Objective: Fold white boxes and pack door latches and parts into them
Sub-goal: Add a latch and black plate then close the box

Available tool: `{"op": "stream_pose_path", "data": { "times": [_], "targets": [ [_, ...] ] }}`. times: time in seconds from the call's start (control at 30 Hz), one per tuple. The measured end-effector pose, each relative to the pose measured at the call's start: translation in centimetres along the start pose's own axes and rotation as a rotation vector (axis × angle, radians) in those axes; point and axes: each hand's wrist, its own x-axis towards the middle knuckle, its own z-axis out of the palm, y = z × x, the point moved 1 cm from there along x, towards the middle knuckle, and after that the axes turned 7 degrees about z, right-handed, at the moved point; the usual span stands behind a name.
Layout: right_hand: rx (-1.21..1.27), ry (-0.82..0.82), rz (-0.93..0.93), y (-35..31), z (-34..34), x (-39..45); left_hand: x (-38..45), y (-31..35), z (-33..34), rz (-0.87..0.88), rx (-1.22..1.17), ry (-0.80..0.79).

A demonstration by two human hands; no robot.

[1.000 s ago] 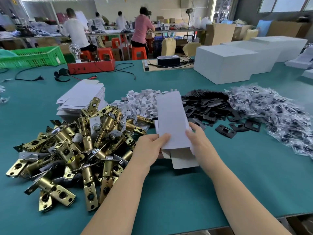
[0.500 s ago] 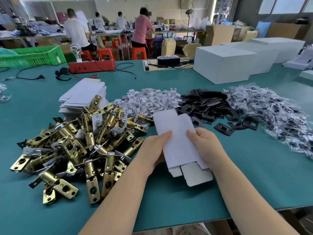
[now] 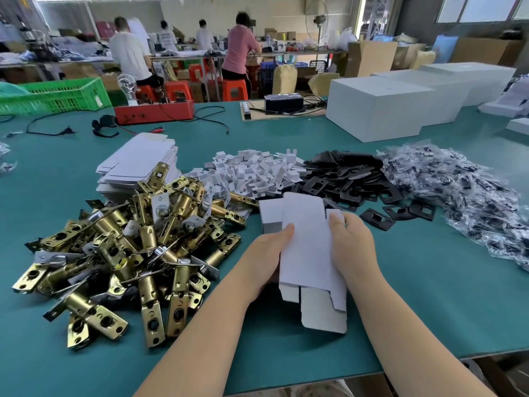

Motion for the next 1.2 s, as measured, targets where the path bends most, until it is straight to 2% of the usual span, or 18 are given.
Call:
{"op": "stream_pose_path", "data": {
  "times": [0.07, 0.2, 0.3, 0.4, 0.5, 0.63, 0.83, 1.0, 1.2],
  "targets": [
    [0.101, 0.061, 0.006, 0.0, -0.5, 0.1, -0.1, -0.1, 0.1, 0.019, 0.023, -0.016],
    [0.246, 0.086, 0.02, 0.0, -0.6, -0.3, -0.4, -0.1, 0.0, 0.216, 0.146, 0.044],
    [0.192, -0.015, -0.065, -0.2, -0.1, -1.0, -0.4, 0.1, 0.0, 0.269, 0.099, 0.084],
    [0.173, -0.155, -0.065, -0.4, 0.2, -1.3, -0.5, 0.7, 0.2, 0.297, -0.092, -0.012],
    [0.298, -0.32, -0.026, -0.6, 0.1, -1.4, -0.4, 1.0, -0.1, 0.342, -0.164, -0.006],
    [0.394, -0.407, 0.031, -0.7, 0.0, -1.3, -0.2, 1.0, -0.4, 0.42, -0.154, 0.019],
    [0.442, -0.533, -0.019, -0.7, 0.3, -1.7, 0.0, 0.6, -0.4, 0.431, -0.061, 0.049],
    [0.371, -0.511, -0.006, -0.6, 0.3, -1.5, 0.4, 0.3, -0.7, 0.388, -0.058, 0.095],
    [0.41, -0.494, 0.055, -0.5, 0.2, -1.5, 0.2, 0.3, -0.4, 0.324, -0.07, 0.08]
  ]
}}
